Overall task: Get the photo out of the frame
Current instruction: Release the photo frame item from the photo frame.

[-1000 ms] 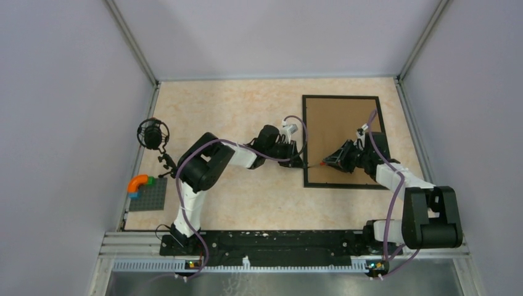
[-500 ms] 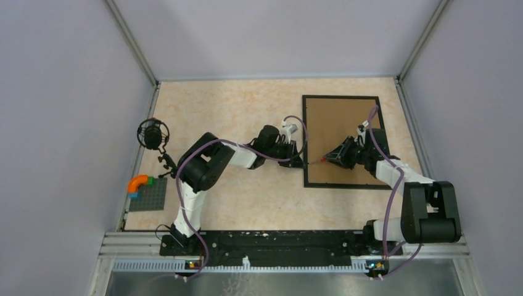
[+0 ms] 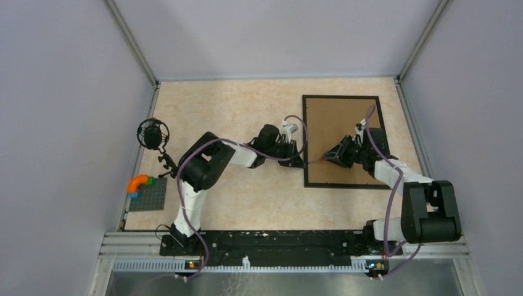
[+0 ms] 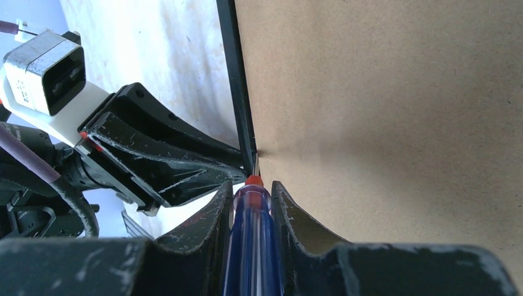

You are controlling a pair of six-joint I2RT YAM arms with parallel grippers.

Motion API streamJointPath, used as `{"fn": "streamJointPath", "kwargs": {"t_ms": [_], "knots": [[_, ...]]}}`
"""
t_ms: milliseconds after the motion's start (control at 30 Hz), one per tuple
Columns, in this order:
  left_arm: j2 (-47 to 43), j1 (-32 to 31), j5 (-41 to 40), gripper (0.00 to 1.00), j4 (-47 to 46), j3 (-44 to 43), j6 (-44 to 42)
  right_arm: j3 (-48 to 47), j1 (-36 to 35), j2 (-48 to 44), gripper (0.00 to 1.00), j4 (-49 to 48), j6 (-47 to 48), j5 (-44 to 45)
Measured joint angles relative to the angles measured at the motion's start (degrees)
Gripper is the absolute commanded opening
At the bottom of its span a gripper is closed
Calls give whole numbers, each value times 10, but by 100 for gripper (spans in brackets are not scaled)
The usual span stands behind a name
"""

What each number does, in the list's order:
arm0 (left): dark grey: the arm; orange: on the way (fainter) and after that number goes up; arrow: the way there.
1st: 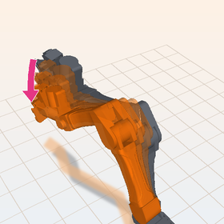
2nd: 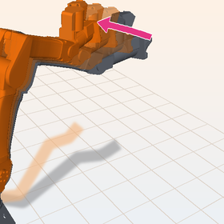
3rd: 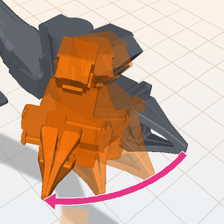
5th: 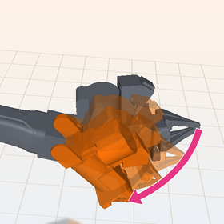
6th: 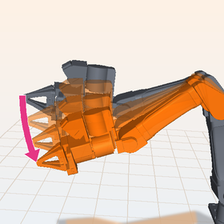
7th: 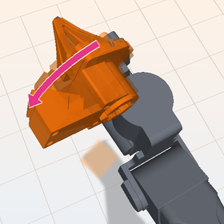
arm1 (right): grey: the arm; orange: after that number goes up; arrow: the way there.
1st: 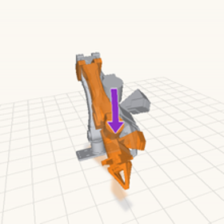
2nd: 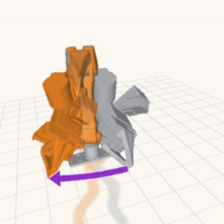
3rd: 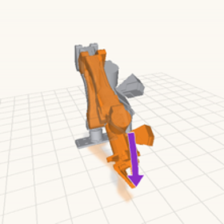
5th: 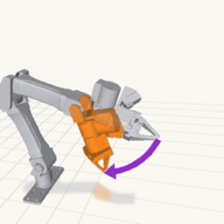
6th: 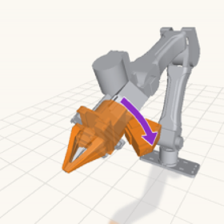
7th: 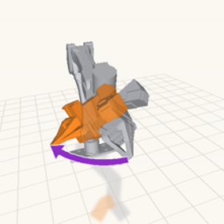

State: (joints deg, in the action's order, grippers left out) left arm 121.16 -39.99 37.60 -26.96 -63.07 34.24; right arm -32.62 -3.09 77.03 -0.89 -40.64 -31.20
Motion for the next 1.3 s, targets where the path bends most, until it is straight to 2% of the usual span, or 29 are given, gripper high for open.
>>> {"fn": "streamJointPath", "kwargs": {"t_ms": [300,567,933,1133,1233,1300], "knots": [[6,3,11,25,16,-13,1,-29,-38,-10,0,43,12,51],[14,6,23,24,21,-21,14,-92,-119,-14,0,127,32,168],[25,12,41,24,19,-29,34,-137,-207,-13,0,183,35,294],[27,14,45,24,20,-31,38,-167,-230,2,0,214,57,324],[24,13,41,32,21,-31,33,-180,-214,12,0,226,76,303],[14,9,21,36,21,-27,17,-184,-178,15,0,231,88,259]]}}
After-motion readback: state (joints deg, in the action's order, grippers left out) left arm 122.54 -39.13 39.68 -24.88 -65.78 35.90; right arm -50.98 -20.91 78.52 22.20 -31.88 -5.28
